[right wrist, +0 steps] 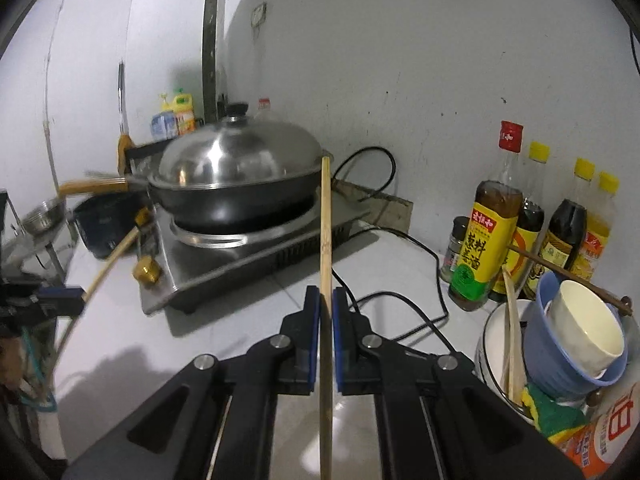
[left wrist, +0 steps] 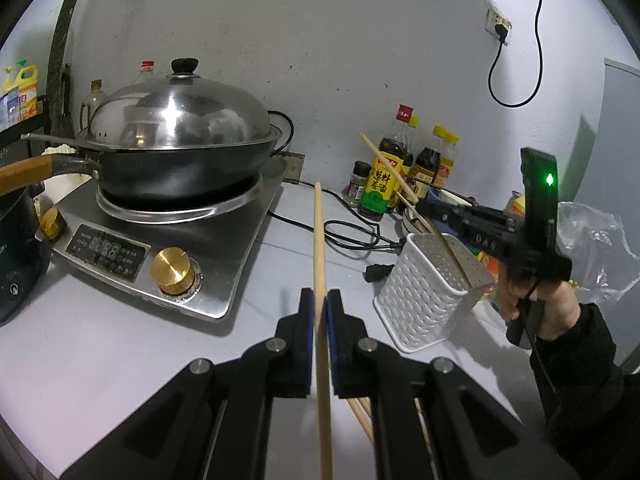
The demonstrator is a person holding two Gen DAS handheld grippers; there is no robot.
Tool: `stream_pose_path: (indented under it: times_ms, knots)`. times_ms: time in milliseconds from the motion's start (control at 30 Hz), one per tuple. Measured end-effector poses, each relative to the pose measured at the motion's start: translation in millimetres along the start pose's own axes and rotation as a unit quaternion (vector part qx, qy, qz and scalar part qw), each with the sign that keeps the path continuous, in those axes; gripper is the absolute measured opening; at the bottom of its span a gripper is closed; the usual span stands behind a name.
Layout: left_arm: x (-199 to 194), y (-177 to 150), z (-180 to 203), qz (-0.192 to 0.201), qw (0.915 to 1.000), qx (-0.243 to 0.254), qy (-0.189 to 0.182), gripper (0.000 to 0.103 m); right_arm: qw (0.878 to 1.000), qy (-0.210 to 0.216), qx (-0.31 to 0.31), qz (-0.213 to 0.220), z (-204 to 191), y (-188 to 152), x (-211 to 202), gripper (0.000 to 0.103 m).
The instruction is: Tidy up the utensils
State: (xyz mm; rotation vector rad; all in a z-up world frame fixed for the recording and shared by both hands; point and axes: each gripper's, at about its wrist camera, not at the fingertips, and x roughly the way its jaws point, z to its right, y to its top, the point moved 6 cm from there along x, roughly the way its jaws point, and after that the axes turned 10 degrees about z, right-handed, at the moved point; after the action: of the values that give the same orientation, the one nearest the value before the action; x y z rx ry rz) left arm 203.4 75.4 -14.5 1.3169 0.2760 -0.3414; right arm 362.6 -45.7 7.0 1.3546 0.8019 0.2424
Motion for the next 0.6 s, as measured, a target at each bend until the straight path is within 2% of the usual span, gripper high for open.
stream_pose_path:
  times_ms: [167, 333, 400, 467, 600]
  knots:
    - [-3.8, -2.2, -1.1, 0.003, 1.0000, -0.005, -0.001, 0.005, 0.999, -0.016, -0.024, -0.027, -7.5, -18.7, -1.2, 0.006]
    - [-7.2, -0.6, 2.1, 0.009, 0.9999, -0.007, -0.003, 0.005, 0.998, -0.038, -0.008, -0.057, -0.1, -38.9, -6.6, 0.007]
    - [-7.7, 0.7, 5.9, 0.011, 0.9999, -0.005, -0.004, 0.005, 0.998, -0.041, -0.002, -0.055, 1.4, -40.8, -13.4, 0.023]
    - [-6.7, 2.2, 10.3, 0.013, 0.9999, -0.005, -0.006, 0.005, 0.998, -0.040, 0.007, -0.044, 2.6, -38.6, -24.8, 0.033]
    - [-1.1, 6.3, 23.2, 0.013, 0.9998, -0.006, -0.014, 0.005, 0.999, -0.041, 0.018, -0.024, 3.9, -31.0, -49.6, 0.036]
